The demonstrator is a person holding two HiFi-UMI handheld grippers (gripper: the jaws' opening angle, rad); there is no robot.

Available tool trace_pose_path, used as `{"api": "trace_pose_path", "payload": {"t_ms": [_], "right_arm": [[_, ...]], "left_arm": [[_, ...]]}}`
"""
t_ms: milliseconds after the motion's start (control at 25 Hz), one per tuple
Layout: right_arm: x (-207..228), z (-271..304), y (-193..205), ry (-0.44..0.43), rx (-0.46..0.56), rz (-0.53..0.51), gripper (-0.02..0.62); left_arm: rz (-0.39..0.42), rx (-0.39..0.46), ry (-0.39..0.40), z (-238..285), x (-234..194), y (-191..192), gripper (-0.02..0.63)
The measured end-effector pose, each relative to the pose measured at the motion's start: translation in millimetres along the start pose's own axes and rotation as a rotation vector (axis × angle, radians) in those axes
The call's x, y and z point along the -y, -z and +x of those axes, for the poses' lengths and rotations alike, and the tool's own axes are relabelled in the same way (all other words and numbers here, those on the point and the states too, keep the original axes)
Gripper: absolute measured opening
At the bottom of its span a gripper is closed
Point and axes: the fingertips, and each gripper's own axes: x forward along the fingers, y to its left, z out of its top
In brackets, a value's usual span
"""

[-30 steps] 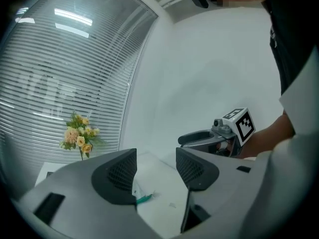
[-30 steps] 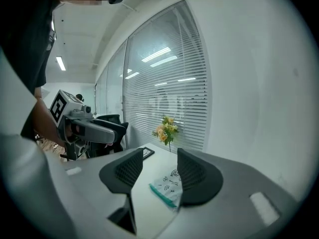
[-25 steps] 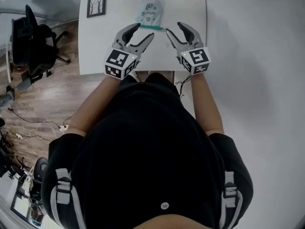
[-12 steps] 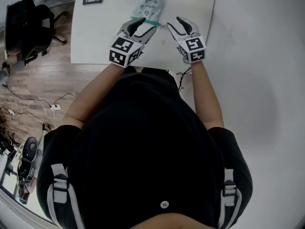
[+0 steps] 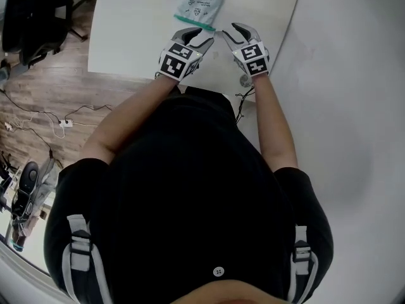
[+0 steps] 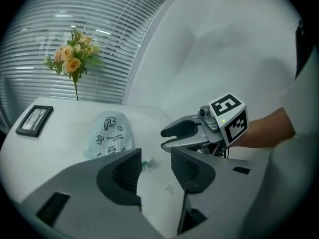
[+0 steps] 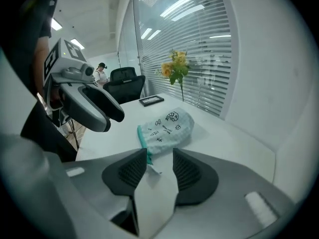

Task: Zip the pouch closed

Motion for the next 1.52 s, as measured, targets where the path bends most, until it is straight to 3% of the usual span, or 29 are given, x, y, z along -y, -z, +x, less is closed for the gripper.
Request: {"api": "trace_pose_path", "payload": {"t_ms": [400,960,1080,1520], "right_arm": [[-4.1,34.9,42.6,-0.092,-0.156,-0.164,0.164],[-12.3,59.5,64.0,-0.203,-0.248,-0.362,0.1],[-15.8,62.1,64.5,-0.22,-0.251,-0.375,0.031],[-33.4,50.5,52.3,-0.268,-0.209,-0.355,0.02]], "left_arm": [[-0.043,-0.152,-0.053,49.1,-9.3,42.1,0.166],[-0.127,-0.238,-0.089,82.6,-17.1,68.0,0.153],[-0.131,-0.244,-0.096,87.1,-19.0,71.7,0.152],[-0.142,-0.261,-0.112,96.0,-22.4,79.1,0.147]]}}
